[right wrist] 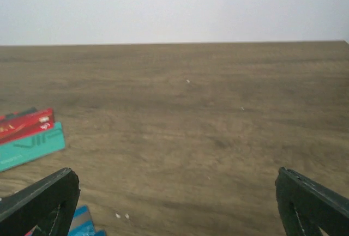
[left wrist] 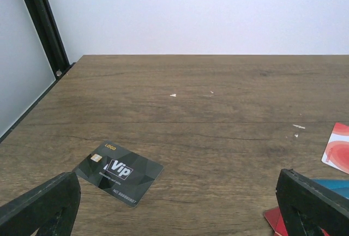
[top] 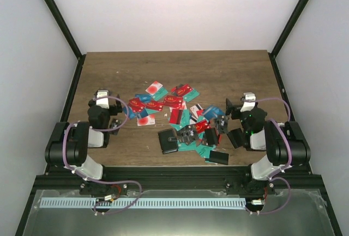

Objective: Put the credit cards into the card holder
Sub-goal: Reset both arms

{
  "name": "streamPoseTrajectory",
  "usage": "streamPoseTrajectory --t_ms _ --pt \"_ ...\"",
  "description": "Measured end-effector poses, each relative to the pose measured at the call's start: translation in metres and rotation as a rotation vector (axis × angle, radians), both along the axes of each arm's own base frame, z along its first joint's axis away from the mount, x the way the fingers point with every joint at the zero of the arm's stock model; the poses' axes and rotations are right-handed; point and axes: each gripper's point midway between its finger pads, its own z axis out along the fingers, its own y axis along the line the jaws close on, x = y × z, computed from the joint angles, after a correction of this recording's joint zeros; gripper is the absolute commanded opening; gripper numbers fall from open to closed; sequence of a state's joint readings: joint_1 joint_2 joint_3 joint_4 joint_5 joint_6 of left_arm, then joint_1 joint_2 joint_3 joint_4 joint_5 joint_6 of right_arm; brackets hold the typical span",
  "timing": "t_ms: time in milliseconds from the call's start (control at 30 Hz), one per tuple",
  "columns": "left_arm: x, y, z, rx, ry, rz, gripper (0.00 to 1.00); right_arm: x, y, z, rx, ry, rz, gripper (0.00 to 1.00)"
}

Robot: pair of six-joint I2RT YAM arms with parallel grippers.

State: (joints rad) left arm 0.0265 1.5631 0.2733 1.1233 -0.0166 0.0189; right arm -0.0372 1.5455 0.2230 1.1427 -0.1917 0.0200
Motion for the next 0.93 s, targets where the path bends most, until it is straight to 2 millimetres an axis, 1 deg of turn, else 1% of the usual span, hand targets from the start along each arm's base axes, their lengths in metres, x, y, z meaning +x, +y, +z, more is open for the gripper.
streamPoseTrajectory --t_ms 67,133,267,733,933 --pt "0.0 0.0 0.0 0.0 0.0 0.0 1.0 0.0 0.003 0.003 0.005 -0.014 0.014 1.0" --pt "0.0 0.0 0.0 0.0 0.0 0.0 1.0 0.001 0.003 0.01 0.005 -0.043 0.016 1.0" --pt "0.0 0.0 0.0 0.0 -0.001 0.0 1.0 0.002 0.005 0.015 0.004 -0.063 0.021 1.0" --pt "0.0 0.0 0.0 0.0 -0.002 0.0 1.0 0.002 0.006 0.015 -0.003 -0.064 0.003 1.0" --pt "0.0 0.0 0.0 0.0 -0.001 0.0 1.0 0.007 0.006 0.018 -0.002 -0.068 0.003 1.0"
